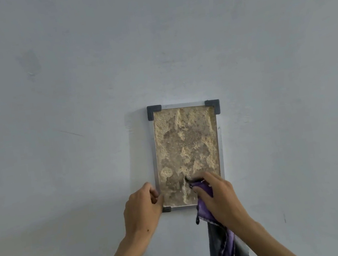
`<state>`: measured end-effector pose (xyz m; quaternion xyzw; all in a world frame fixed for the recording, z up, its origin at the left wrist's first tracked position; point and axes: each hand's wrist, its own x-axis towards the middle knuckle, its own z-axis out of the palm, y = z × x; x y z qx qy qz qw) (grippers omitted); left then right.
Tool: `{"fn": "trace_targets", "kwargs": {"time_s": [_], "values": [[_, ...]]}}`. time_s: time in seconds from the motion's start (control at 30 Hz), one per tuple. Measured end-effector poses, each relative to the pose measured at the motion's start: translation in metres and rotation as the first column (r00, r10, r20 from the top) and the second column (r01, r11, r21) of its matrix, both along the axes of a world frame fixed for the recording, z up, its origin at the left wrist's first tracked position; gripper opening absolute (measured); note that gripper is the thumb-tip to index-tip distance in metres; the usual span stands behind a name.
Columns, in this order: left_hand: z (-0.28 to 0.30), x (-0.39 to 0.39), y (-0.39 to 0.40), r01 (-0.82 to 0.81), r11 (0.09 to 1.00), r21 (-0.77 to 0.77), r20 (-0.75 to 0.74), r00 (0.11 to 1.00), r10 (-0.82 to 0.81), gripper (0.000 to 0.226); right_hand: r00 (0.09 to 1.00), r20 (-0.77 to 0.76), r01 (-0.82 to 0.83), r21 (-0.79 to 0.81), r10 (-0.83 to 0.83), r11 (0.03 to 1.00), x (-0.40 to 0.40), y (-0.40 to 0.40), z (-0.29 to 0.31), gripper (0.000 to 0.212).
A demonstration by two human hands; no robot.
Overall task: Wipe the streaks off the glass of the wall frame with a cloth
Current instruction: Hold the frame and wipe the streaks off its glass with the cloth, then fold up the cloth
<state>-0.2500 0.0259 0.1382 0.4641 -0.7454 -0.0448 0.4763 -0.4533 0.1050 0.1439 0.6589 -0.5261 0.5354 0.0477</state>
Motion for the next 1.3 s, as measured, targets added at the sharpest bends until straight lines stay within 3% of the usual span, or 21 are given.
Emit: {"fn": "trace_targets", "kwargs": {"time_s": [0.07, 0.1, 0.17, 0.23, 0.3, 0.43, 0.53, 0.63, 0.77, 0.83, 0.97, 1.03, 1.13, 1.23, 1.3], "values": [[0.009, -0.009, 0.019, 0.194, 0.981, 0.015, -0.108, 0.976, -0.191, 0.022, 0.991, 0.133, -0.041, 0.076, 0.031, 0.996, 0.001, 0.007, 0.009, 0.022], [0.014, -0.013, 0.029, 0.335, 0.937, 0.1, -0.216, 0.927, -0.308, 0.02, 0.978, 0.199, -0.089, 0.111, 0.065, 0.99, 0.002, 0.01, 0.011, 0.02], [0.026, -0.02, 0.047, 0.608, 0.717, 0.341, -0.415, 0.782, -0.465, 0.028, 0.911, 0.373, -0.242, 0.139, 0.175, 0.96, 0.003, 0.015, 0.013, 0.015], [0.032, -0.024, 0.058, 0.706, 0.503, 0.498, -0.457, 0.707, -0.539, 0.04, 0.804, 0.531, -0.373, 0.103, 0.266, 0.922, 0.005, 0.02, 0.013, 0.013], [0.031, -0.024, 0.065, 0.719, 0.453, 0.527, -0.457, 0.69, -0.561, 0.046, 0.735, 0.605, -0.434, 0.074, 0.306, 0.898, 0.007, 0.026, 0.013, 0.017], [0.027, -0.017, 0.068, 0.657, 0.515, 0.551, -0.362, 0.744, -0.562, 0.048, 0.687, 0.644, -0.485, 0.059, 0.338, 0.873, 0.009, 0.035, 0.016, 0.02], [0.026, -0.008, 0.069, 0.668, 0.509, 0.543, -0.379, 0.735, -0.561, 0.029, 0.685, 0.641, -0.487, 0.047, 0.347, 0.872, 0.011, 0.041, 0.017, 0.021], [0.027, 0.001, 0.071, 0.644, 0.553, 0.529, -0.379, 0.762, -0.525, 0.013, 0.74, 0.608, -0.403, 0.06, 0.287, 0.913, 0.013, 0.044, 0.018, 0.014], [0.034, 0.02, 0.071, 0.55, 0.65, 0.525, -0.324, 0.835, -0.445, 0.014, 0.859, 0.49, -0.23, 0.108, 0.149, 0.967, 0.008, 0.044, 0.014, 0.013], [0.042, 0.033, 0.067, 0.527, 0.69, 0.496, -0.393, 0.845, -0.362, 0.014, 0.896, 0.433, -0.165, 0.123, 0.097, 0.979, 0.001, 0.046, 0.015, 0.013], [0.055, 0.057, 0.054, 0.635, 0.668, 0.387, -0.693, 0.679, -0.244, 0.015, 0.925, 0.372, -0.135, 0.125, 0.08, 0.983, -0.015, 0.056, 0.023, 0.012], [0.058, 0.064, 0.052, 0.65, 0.681, 0.338, -0.743, 0.628, -0.231, 0.017, 0.924, 0.366, -0.173, 0.135, 0.113, 0.976, -0.022, 0.062, 0.029, 0.01], [0.058, 0.063, 0.054, 0.518, 0.789, 0.33, -0.647, 0.733, -0.211, 0.018, 0.949, 0.288, -0.194, 0.214, 0.128, 0.957, -0.022, 0.067, 0.033, 0.01], [0.06, 0.059, 0.06, 0.352, 0.914, 0.203, -0.511, 0.834, -0.208, 0.019, 0.966, 0.22, -0.195, 0.275, 0.135, 0.942, -0.021, 0.073, 0.037, 0.011], [0.066, 0.057, 0.064, 0.367, 0.922, 0.123, -0.431, 0.857, -0.284, 0.017, 0.986, 0.067, -0.165, 0.374, 0.151, 0.913, -0.022, 0.079, 0.039, 0.016]]}}
